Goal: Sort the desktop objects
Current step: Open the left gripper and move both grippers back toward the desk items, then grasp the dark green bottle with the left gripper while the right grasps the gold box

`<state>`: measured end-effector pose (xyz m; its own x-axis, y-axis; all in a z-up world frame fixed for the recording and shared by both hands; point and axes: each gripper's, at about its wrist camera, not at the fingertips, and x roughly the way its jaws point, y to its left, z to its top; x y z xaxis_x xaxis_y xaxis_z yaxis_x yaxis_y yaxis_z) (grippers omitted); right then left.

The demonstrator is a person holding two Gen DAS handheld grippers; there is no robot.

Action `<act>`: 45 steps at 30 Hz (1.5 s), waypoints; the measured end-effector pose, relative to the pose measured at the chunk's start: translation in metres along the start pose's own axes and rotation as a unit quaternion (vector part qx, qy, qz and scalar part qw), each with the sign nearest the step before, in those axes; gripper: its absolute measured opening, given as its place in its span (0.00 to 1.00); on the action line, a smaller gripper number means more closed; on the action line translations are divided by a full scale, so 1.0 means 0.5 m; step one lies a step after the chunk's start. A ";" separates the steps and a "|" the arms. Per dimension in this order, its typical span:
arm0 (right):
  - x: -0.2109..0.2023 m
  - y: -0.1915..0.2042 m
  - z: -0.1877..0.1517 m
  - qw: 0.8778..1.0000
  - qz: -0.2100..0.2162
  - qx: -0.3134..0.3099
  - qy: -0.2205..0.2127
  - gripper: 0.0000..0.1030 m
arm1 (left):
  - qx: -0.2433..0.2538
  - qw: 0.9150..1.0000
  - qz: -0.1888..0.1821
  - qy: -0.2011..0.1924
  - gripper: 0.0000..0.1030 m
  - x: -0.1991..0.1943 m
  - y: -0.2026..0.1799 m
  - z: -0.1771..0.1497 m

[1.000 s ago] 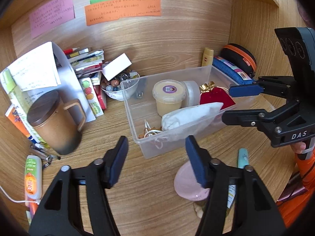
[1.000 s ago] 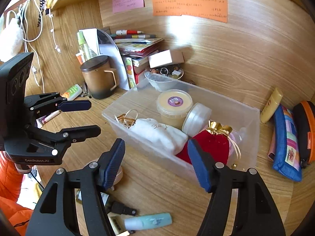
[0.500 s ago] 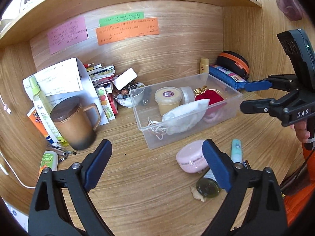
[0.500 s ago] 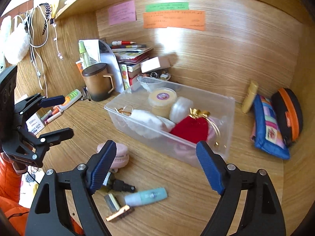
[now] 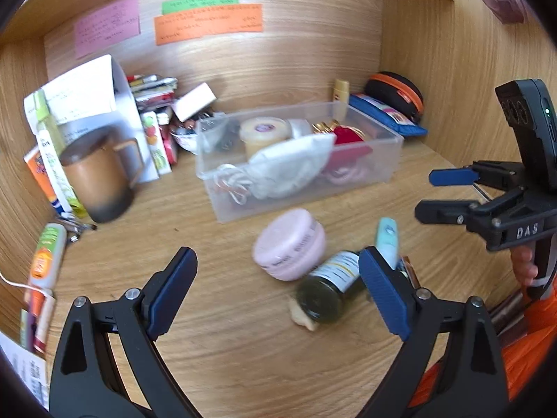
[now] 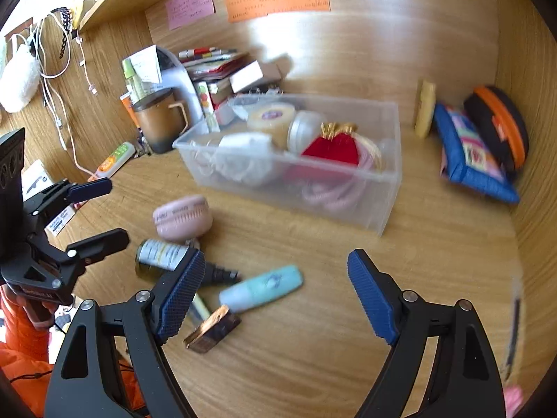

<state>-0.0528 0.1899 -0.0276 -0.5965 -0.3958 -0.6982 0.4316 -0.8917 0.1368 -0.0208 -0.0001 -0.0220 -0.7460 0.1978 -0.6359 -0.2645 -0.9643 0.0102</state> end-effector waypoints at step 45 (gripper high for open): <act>0.069 0.057 -0.087 0.995 0.056 -0.071 0.050 0.47 | -0.061 0.996 -0.038 0.047 0.81 0.106 -0.037 -0.036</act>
<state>-0.0315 0.1603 -0.0784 -0.4718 -0.4612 -0.7514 0.5866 -0.8005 0.1230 -0.0444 0.0251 -0.0698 -0.6643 0.2585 -0.7013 -0.2364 -0.9628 -0.1309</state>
